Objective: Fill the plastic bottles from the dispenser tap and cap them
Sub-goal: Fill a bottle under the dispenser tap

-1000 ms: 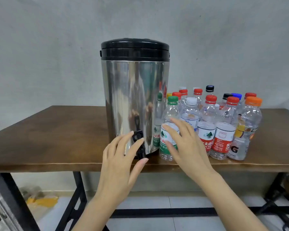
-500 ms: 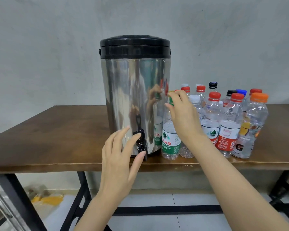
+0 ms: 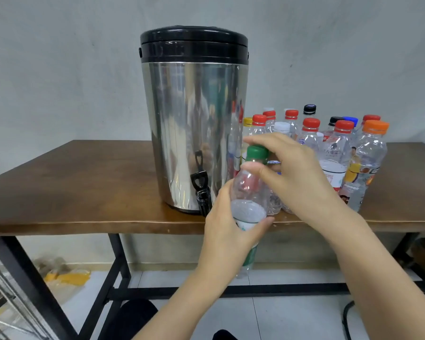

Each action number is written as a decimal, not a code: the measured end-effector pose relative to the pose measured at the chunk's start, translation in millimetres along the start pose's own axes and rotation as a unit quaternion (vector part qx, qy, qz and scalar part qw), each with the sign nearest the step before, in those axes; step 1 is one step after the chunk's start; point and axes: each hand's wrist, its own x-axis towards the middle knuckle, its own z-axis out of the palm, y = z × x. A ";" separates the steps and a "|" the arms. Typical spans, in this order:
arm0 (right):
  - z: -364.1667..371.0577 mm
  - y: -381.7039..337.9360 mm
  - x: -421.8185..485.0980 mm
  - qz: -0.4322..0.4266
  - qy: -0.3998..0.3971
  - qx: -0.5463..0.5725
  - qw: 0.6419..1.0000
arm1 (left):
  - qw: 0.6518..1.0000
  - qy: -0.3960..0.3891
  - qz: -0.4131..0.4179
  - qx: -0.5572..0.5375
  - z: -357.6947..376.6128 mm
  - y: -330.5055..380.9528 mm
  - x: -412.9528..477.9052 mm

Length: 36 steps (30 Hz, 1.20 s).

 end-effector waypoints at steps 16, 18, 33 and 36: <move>31.1 34.5 -3.6 0.059 -0.290 0.069 0.953 | 0.981 -0.101 -0.152 0.062 -32.3 -77.2 -49.6; 41.8 46.2 -3.6 0.075 -0.241 0.063 0.966 | 0.974 -0.120 -0.175 0.079 -35.5 -88.7 -53.3; 122.7 97.1 -20.7 0.177 -0.180 -0.177 0.951 | 0.963 -0.057 -0.253 0.074 -41.1 -115.4 -35.0; 121.6 94.5 -21.1 0.179 -0.181 -0.177 0.951 | 0.968 -0.045 -0.235 0.071 -39.8 -114.8 -35.1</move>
